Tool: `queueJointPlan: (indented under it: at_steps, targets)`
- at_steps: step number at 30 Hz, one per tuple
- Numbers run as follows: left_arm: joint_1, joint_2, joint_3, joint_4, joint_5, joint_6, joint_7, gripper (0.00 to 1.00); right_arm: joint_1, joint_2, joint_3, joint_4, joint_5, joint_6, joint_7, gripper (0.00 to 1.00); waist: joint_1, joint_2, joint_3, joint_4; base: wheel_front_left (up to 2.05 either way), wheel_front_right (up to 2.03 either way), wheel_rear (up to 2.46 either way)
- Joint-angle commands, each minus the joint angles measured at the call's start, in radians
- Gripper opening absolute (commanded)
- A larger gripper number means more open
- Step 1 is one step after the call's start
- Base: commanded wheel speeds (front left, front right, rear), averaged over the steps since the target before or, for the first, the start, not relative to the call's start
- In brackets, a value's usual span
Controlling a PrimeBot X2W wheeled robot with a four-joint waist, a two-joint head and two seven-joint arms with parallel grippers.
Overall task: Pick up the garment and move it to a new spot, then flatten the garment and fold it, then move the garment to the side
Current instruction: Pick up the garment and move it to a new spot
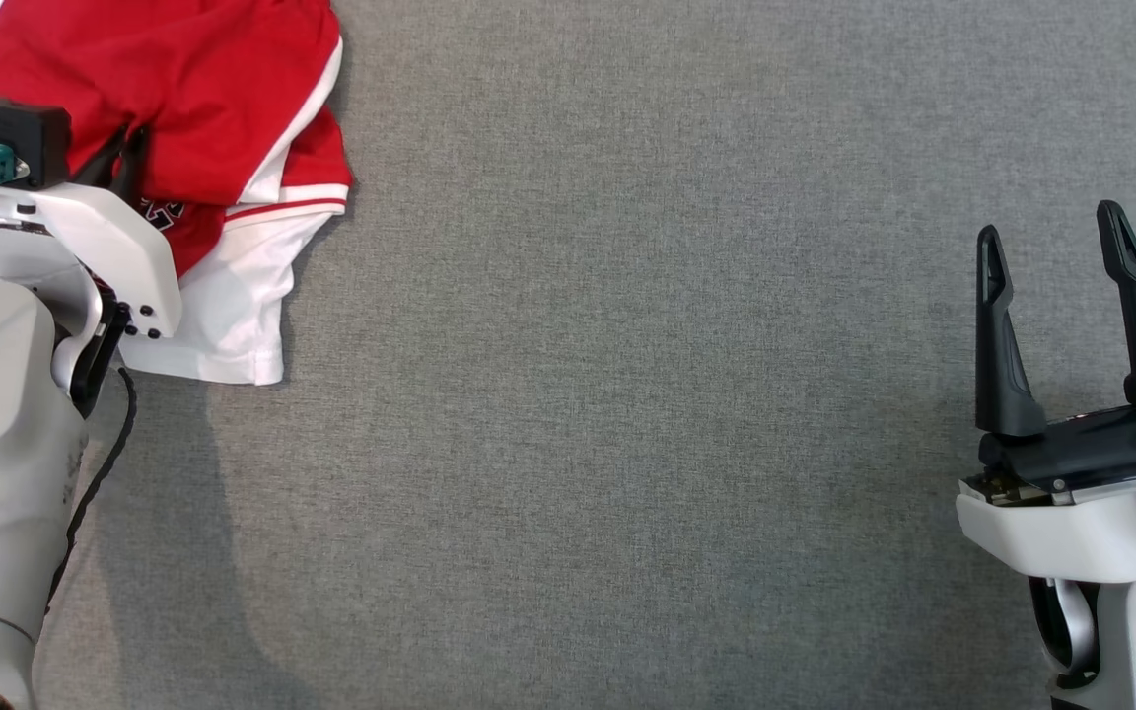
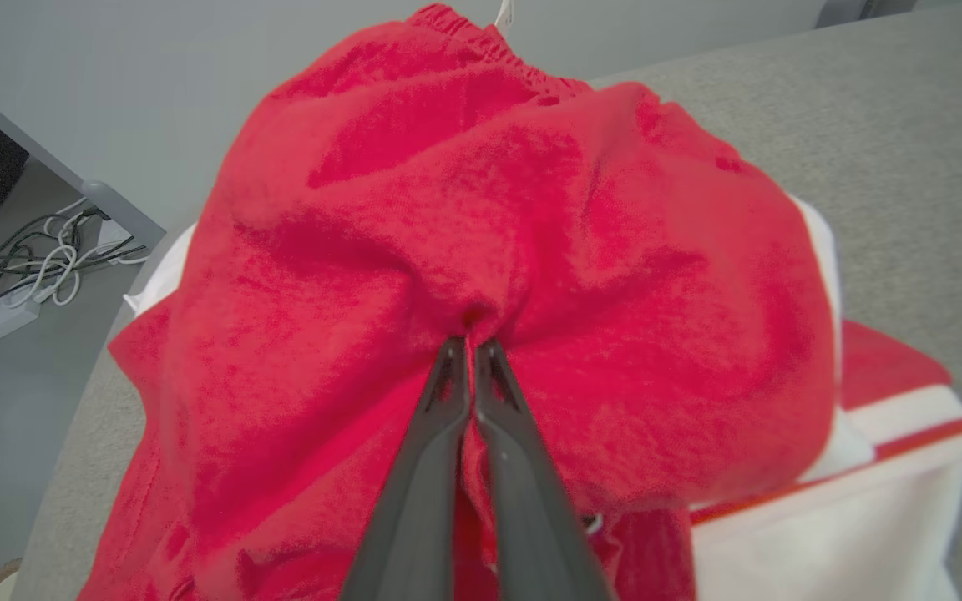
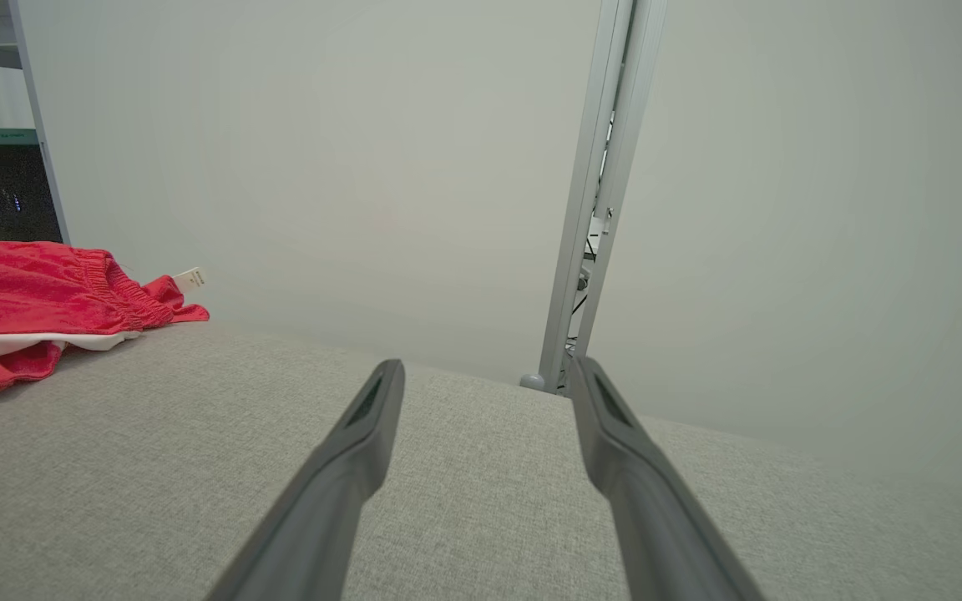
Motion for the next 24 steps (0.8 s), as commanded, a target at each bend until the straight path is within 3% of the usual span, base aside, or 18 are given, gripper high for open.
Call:
queueJointPlan:
  at_steps: [1, 14, 24]
  targets:
    - [-0.019, 0.007, -0.001, -0.004, 0.003, 0.001, -0.007, 0.0, 0.001, -0.004, -0.004, 0.001, 0.004, 0.0, -0.001, 1.0, 0.0, 0.0, -0.004, 0.001, 0.0, 0.0, 0.0]
    - [-0.057, 0.063, -0.049, -0.137, 0.047, 0.005, -0.038, 0.0, 0.023, -0.004, -0.021, 0.035, 0.064, 0.0, -0.001, 1.0, 0.0, 0.0, -0.117, -0.009, 0.0, 0.0, 0.0]
    - [-0.052, 0.041, -0.16, -0.419, 0.097, -0.006, 0.048, 0.0, 0.072, -0.004, -0.083, 0.079, 0.116, 0.0, -0.001, 1.0, 0.0, 0.0, -0.273, -0.064, 0.0, 0.0, 0.0]
